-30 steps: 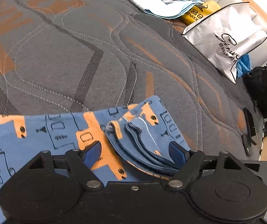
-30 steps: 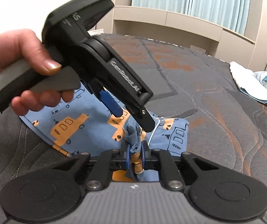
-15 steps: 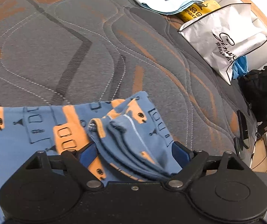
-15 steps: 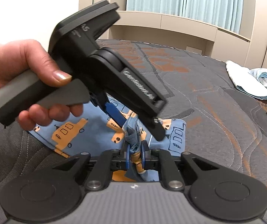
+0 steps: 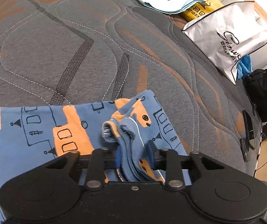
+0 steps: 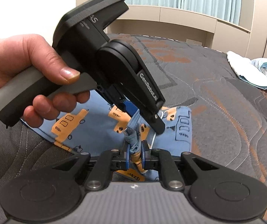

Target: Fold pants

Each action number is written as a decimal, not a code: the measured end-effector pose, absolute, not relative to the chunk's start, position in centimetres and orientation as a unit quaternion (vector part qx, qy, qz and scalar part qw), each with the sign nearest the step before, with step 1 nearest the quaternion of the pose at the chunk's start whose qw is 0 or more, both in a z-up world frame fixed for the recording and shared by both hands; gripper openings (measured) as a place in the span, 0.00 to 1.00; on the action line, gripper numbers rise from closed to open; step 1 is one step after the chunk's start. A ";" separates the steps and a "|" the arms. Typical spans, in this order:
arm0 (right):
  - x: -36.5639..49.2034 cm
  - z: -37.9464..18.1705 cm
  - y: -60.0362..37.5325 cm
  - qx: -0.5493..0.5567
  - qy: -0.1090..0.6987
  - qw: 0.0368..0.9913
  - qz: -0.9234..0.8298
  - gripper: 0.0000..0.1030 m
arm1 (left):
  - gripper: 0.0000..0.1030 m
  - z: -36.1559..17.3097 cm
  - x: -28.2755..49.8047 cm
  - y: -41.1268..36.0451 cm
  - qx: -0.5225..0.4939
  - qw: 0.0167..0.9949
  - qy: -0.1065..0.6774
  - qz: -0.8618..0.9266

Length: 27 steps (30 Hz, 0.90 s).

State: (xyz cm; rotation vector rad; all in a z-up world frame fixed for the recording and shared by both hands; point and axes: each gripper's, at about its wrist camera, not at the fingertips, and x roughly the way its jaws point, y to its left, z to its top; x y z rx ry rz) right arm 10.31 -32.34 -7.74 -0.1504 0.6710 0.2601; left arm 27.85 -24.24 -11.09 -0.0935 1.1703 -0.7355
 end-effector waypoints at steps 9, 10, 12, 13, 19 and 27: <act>10.2 -6.6 -31.7 -0.065 0.309 0.940 0.129 0.13 | 0.13 -9.1 28.1 -23.6 -0.044 0.786 0.512 -0.345; 10.3 -6.3 -31.5 -0.065 0.307 0.940 0.131 0.13 | 0.13 -8.7 28.2 -23.4 -0.045 0.788 0.508 -0.344; 10.8 -6.0 -30.9 -0.063 0.303 0.941 0.138 0.13 | 0.13 -8.0 28.4 -22.6 -0.046 0.794 0.501 -0.340; 11.0 -5.9 -30.6 -0.063 0.301 0.941 0.142 0.13 | 0.13 -7.7 28.5 -22.1 -0.046 0.797 0.499 -0.337; 12.2 -6.0 -27.1 -0.067 0.296 0.937 0.175 0.13 | 0.13 -7.3 28.8 -18.0 -0.046 0.808 0.500 -0.306; 13.0 -7.0 -23.5 -0.069 0.306 0.927 0.208 0.13 | 0.13 -8.0 28.7 -13.4 -0.054 0.816 0.506 -0.274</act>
